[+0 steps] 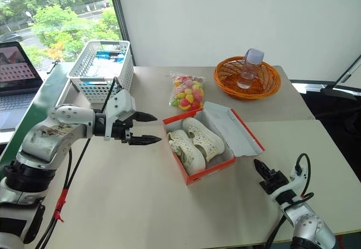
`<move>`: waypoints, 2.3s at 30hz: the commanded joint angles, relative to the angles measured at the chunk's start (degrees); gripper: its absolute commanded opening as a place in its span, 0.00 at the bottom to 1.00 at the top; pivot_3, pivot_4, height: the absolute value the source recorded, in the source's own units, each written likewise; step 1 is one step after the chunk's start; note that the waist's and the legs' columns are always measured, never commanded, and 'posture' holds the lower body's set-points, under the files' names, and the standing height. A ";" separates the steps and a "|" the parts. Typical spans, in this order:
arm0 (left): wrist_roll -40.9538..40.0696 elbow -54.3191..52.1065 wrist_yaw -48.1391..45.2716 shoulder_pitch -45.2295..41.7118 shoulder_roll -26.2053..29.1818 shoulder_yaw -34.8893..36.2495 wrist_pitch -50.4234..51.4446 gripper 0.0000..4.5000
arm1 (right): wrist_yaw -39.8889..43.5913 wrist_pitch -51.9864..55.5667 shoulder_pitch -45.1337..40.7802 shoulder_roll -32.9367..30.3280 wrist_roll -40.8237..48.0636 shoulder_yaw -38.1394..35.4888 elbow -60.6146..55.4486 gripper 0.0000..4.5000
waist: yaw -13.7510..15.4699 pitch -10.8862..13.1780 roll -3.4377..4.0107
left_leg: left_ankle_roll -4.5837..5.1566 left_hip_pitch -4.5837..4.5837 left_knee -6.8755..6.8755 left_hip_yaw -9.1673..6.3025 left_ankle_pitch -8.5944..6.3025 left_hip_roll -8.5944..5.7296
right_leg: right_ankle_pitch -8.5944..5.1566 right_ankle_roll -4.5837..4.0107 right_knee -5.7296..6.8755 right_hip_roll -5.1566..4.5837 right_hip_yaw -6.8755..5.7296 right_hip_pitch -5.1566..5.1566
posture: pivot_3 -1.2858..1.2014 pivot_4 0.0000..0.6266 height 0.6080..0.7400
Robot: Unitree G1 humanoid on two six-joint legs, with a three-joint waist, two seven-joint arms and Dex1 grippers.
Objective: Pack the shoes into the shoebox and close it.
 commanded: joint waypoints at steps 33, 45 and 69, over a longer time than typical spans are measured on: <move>-0.99 -4.66 3.14 2.67 1.49 4.84 2.11 0.82 | -3.88 5.67 -1.78 -21.92 -9.98 34.71 -18.90 0.03 | 0.99 0.02 0.32 | 0.11 -0.26 -0.10 0.06 0.05 -0.15 | 0.03 -0.03 0.05 -0.05 0.20 -0.29 | 0.52 0.24 1.00; -2.45 -7.95 5.76 3.99 2.17 6.13 4.64 0.82 | -8.14 -8.07 -3.42 -10.66 -8.72 24.19 -2.01 0.03 | 0.63 0.01 0.32 | 0.26 -0.21 -0.06 0.03 -0.06 -0.14 | 0.15 0.23 0.02 -0.04 0.10 -0.18 | 0.52 0.24 1.00; -2.00 -6.10 5.49 2.72 3.40 6.61 3.69 0.82 | -3.13 6.48 -9.41 -8.93 17.93 23.35 -26.55 0.03 | 0.57 0.19 0.56 | 0.25 -0.20 -0.15 0.04 -0.06 -0.09 | 0.20 0.03 0.12 0.00 0.13 -0.25 | 0.52 0.24 1.00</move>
